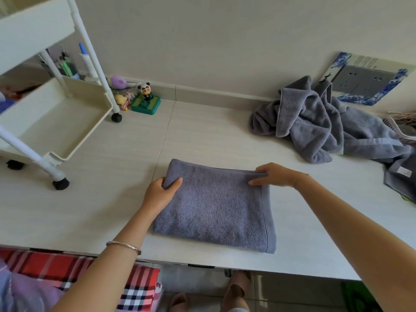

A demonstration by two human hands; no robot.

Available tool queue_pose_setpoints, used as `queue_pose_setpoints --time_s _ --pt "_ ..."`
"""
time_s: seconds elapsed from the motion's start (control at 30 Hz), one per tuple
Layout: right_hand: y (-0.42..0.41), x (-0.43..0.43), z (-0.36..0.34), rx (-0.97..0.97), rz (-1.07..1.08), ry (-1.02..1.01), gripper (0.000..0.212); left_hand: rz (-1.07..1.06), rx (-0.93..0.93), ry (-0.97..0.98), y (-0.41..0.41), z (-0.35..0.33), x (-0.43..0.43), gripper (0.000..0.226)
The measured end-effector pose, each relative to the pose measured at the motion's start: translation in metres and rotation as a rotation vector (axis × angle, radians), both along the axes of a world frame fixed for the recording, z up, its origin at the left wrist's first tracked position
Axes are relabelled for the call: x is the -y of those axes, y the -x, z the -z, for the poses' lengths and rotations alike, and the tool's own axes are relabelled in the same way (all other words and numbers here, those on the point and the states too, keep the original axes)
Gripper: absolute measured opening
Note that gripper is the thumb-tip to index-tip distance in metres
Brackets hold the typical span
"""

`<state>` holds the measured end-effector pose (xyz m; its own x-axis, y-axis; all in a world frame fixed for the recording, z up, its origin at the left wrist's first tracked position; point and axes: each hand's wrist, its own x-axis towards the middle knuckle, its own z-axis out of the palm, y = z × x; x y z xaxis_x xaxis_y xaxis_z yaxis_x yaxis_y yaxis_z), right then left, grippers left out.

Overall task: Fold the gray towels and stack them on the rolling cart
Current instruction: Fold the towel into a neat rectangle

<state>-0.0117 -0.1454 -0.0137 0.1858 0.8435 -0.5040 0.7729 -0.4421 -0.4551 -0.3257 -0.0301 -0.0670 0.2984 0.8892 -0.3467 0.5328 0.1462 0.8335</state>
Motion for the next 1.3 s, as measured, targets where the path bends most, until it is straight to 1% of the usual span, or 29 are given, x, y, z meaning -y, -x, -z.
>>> queue_pose_setpoints --time_s 0.1,0.17,0.2,0.27,0.37,0.43,0.47,0.5,0.53,0.57,0.6,0.63,0.67,0.7,0.77,0.83,0.9,1.0,1.1,1.17,1.23,1.3 --pt "-0.006 0.017 0.003 -0.271 0.224 -0.090 0.025 0.001 -0.040 0.007 -0.001 -0.003 0.000 0.038" --pt "-0.006 0.023 0.008 -0.347 0.300 -0.124 0.016 0.021 -0.063 -0.015 -0.002 -0.001 -0.001 0.037" --pt "-0.005 0.023 0.012 -0.329 0.313 -0.146 0.016 0.028 -0.069 -0.029 -0.002 0.001 -0.001 0.034" --pt "-0.004 0.021 0.021 -0.226 0.334 -0.198 0.021 0.034 -0.082 -0.060 -0.003 0.004 0.000 0.027" --pt "0.002 0.019 0.035 -0.079 0.375 -0.276 0.029 0.016 -0.123 -0.083 -0.006 0.004 0.004 0.023" --pt "0.014 0.021 0.036 -0.068 0.457 -0.337 0.040 -0.018 -0.128 -0.092 -0.007 0.001 0.009 0.023" --pt "0.023 0.024 0.035 -0.051 0.501 -0.404 0.048 -0.030 -0.119 -0.099 -0.007 -0.002 0.011 0.026" --pt "0.034 0.028 0.034 0.013 0.532 -0.494 0.054 -0.034 -0.115 -0.125 -0.007 -0.006 0.014 0.030" --pt "0.046 0.032 0.034 0.111 0.541 -0.598 0.055 -0.031 -0.141 -0.200 -0.006 -0.010 0.016 0.036" --pt "0.062 0.034 0.033 0.205 0.539 -0.696 0.052 -0.014 -0.197 -0.346 -0.006 -0.013 0.019 0.044" --pt "0.081 0.036 0.032 0.266 0.531 -0.764 0.049 0.029 -0.257 -0.535 -0.007 -0.015 0.021 0.051" --pt "0.100 0.034 0.030 0.288 0.509 -0.785 0.048 0.106 -0.284 -0.722 -0.012 -0.016 0.024 0.054" --pt "0.119 0.033 0.032 0.288 0.476 -0.753 0.049 0.208 -0.283 -0.857 -0.020 -0.016 0.028 0.053" --pt "0.136 0.030 0.033 0.282 0.437 -0.696 0.053 0.328 -0.288 -0.924 -0.031 -0.014 0.032 0.051" --pt "0.161 0.025 0.045 0.275 0.365 -0.589 0.064 0.526 -0.370 -0.901 -0.048 -0.006 0.041 0.053" --pt "0.169 0.025 0.060 0.278 0.300 -0.534 0.066 0.597 -0.464 -0.813 -0.052 0.007 0.045 0.059" --pt "0.165 0.033 0.070 0.318 0.203 -0.524 0.060 0.590 -0.518 -0.732 -0.048 0.020 0.044 0.065" --pt "0.146 0.047 0.072 0.388 0.124 -0.518 0.058 0.517 -0.567 -0.713 -0.044 0.024 0.038 0.071" --pt "0.120 0.064 0.069 0.427 0.186 -0.473 0.065 0.475 -0.626 -0.683 -0.042 0.022 0.029 0.080" --pt "0.102 0.079 0.069 0.400 0.252 -0.420 0.074 0.437 -0.618 -0.635 -0.039 0.020 0.026 0.086" --pt "0.088 0.090 0.070 0.353 0.278 -0.371 0.081 0.395 -0.589 -0.570 -0.038 0.017 0.024 0.085" --pt "0.083 0.092 0.065 0.309 0.275 -0.356 0.082 0.392 -0.570 -0.518 -0.037 0.013 0.023 0.078"
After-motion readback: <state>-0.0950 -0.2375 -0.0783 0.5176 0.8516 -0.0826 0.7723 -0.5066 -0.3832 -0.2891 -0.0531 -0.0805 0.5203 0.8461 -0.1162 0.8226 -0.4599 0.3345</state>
